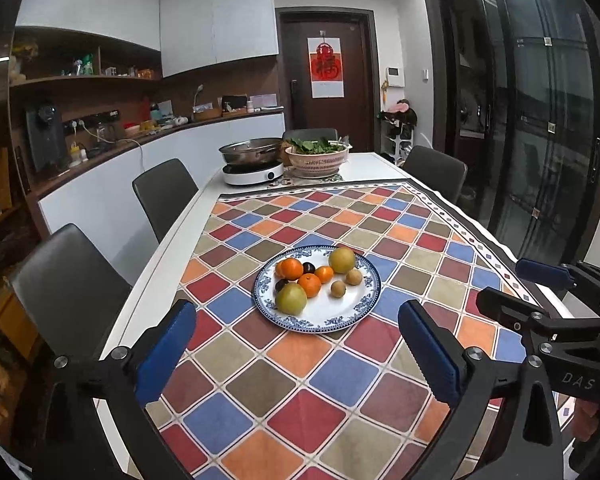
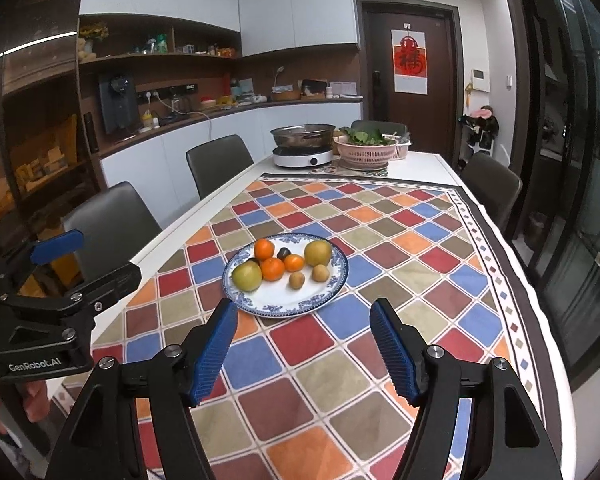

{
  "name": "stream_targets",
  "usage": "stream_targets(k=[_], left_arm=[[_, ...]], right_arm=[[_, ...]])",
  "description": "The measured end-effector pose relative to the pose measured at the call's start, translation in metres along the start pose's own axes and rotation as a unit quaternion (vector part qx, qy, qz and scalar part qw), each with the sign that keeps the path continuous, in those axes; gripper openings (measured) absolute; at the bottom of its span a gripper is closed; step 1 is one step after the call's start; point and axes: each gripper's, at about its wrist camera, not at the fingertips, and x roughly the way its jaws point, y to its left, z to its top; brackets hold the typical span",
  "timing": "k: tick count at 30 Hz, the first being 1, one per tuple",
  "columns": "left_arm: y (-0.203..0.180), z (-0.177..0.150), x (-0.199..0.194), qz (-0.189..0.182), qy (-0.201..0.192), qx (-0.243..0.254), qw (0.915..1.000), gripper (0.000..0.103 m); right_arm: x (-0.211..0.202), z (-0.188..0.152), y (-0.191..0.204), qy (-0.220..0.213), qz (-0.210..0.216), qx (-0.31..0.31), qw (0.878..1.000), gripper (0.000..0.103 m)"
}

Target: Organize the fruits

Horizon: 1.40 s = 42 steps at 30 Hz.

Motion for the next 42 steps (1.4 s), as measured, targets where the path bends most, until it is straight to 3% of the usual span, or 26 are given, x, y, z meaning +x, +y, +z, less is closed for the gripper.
stream_targets(k=[17,42], left_arm=[[0.003,-0.014,-0.027,0.018,0.000,-0.003,0.9998,0.103],[0.002,-0.016,-0.035,0.019,-0.002,-0.007,0.9998,0.103]], right_arm=[[-0.021,-0.011,0.014,-0.008,0.001,-0.014,1.000,0.069],[-0.027,-0.013,0.019,-0.012,0.000,-0.016,1.000,0.069]])
